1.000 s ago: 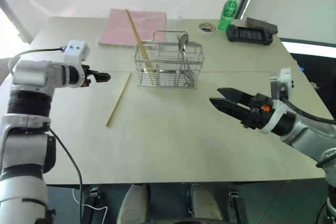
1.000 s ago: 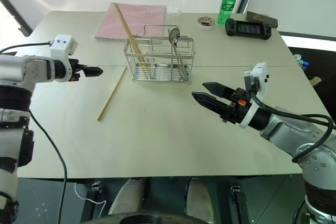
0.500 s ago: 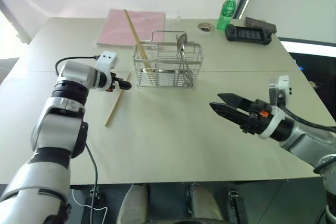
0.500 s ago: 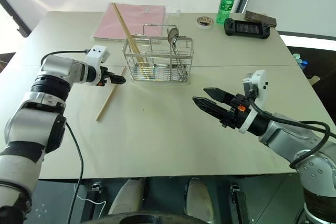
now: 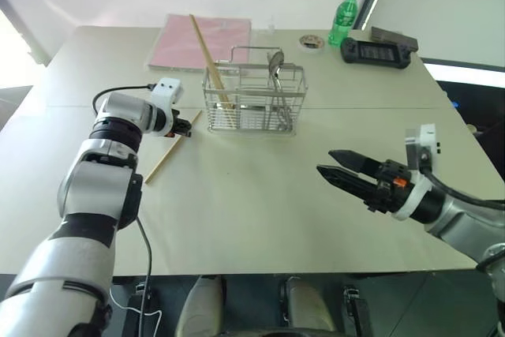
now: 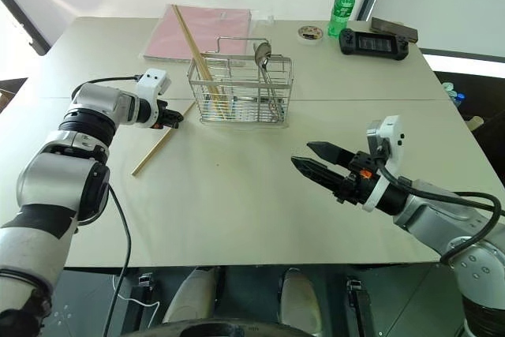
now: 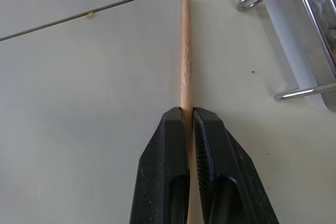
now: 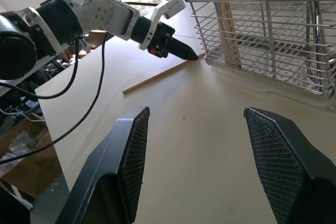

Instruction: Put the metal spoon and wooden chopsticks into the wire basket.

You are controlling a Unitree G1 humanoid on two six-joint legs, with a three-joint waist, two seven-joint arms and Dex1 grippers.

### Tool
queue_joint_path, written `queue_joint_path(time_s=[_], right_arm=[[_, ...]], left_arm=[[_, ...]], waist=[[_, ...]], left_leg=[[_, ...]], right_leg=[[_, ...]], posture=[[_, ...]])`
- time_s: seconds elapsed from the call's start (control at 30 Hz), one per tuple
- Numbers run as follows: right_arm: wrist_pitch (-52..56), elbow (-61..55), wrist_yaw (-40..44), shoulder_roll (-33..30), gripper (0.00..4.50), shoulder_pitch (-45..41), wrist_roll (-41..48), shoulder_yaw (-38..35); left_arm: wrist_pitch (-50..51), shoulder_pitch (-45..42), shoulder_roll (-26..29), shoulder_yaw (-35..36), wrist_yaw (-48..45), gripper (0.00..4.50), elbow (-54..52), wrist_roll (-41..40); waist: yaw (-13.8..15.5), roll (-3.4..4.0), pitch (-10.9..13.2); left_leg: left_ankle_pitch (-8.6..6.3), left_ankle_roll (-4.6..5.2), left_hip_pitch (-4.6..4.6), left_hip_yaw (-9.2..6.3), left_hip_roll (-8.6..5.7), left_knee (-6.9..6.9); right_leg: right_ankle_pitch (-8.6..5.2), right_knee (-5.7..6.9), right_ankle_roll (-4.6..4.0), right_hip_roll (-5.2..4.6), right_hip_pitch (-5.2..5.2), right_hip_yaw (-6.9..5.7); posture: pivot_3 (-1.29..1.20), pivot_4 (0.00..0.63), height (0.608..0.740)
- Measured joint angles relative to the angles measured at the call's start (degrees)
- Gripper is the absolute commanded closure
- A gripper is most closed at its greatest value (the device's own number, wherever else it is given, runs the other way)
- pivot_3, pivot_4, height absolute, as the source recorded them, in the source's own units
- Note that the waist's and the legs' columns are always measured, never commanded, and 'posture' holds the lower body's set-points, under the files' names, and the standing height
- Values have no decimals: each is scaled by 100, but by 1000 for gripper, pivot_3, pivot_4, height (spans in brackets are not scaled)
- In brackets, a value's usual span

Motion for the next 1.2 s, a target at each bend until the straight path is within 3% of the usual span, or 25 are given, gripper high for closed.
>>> queue_joint_path(time_s=[0.13,0.33,0.5,0.67,0.87,1.2], right_arm=[[0,-2,72,-112,1537,17,0,0],[1,-18,252,-300,1537,143,-79,0],[0,-21,291,-337,1537,140,-107,-2],[0,-6,380,-371,1537,132,-123,-6],[-8,16,500,-372,1537,-5,-241,-1],[-193,113,414,-199,1537,10,-446,-186]], left_arm=[[7,0,8,236,141,4437,40,-4],[-443,-192,534,1509,1087,4437,-86,-508],[-1001,-203,989,2669,1326,4437,-1476,-1240],[-1315,-352,942,3576,1441,4437,-2690,-2107],[-1990,-679,110,3250,1550,4437,-3275,-2178],[-2568,46,-940,2439,1574,4437,-3274,-1947]], waist=[[-8,-1,0],[-66,-6,3],[-115,-4,3],[-101,-5,2],[20,-2,-1],[-43,-2,1]], left_leg=[[0,0,0,0,0,0],[0,0,-1,-1,0,-2],[1,-3,3,-1,0,-2],[2,-4,26,-1,0,0],[1,-5,42,0,-1,9],[1,-3,37,0,0,3]], right_leg=[[0,2,0,0,-2,0],[0,6,2,0,-7,0],[1,5,2,-1,0,0],[1,4,2,-1,29,0],[1,-8,2,-1,55,-1],[1,-3,3,-1,41,-1]], posture=[[0,150,721],[0,150,721],[0,150,721],[0,150,721],[0,150,721],[0,150,721]])
